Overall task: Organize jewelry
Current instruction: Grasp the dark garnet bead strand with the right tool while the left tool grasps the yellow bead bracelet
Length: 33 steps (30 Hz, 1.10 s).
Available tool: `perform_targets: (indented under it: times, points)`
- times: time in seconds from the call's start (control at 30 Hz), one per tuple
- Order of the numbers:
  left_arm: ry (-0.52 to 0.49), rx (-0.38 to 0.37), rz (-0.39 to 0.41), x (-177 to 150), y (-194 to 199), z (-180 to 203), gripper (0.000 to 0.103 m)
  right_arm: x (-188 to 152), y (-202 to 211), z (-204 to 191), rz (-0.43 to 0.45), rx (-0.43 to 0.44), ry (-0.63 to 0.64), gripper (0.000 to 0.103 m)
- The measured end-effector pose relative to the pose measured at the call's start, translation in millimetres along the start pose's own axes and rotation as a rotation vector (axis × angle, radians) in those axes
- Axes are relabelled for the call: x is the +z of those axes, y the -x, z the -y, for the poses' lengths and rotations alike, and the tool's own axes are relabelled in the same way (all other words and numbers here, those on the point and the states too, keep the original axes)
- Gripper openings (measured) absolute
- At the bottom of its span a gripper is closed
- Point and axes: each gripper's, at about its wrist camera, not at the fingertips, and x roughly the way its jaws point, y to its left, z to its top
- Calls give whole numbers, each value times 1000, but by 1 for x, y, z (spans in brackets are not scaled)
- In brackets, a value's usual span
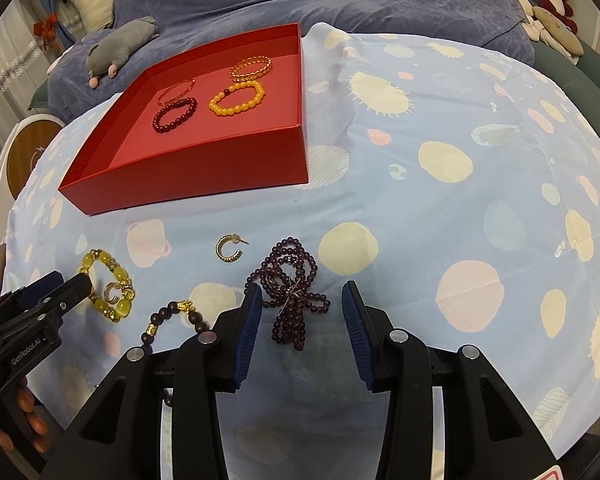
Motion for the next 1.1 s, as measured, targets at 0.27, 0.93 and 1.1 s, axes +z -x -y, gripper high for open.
perform_targets:
  times: [0.27,0.93,1.1]
  points:
    - [-1,4,-4,1,-4,-2,55,2,-5,-4,0,3,18,20]
    - [46,-5,-13,3,-10,-13,55,3,15,1,36,51,-32,12]
    - [14,5,-6,5,-16,-7,52,3,15,-1,35,55,-29,12]
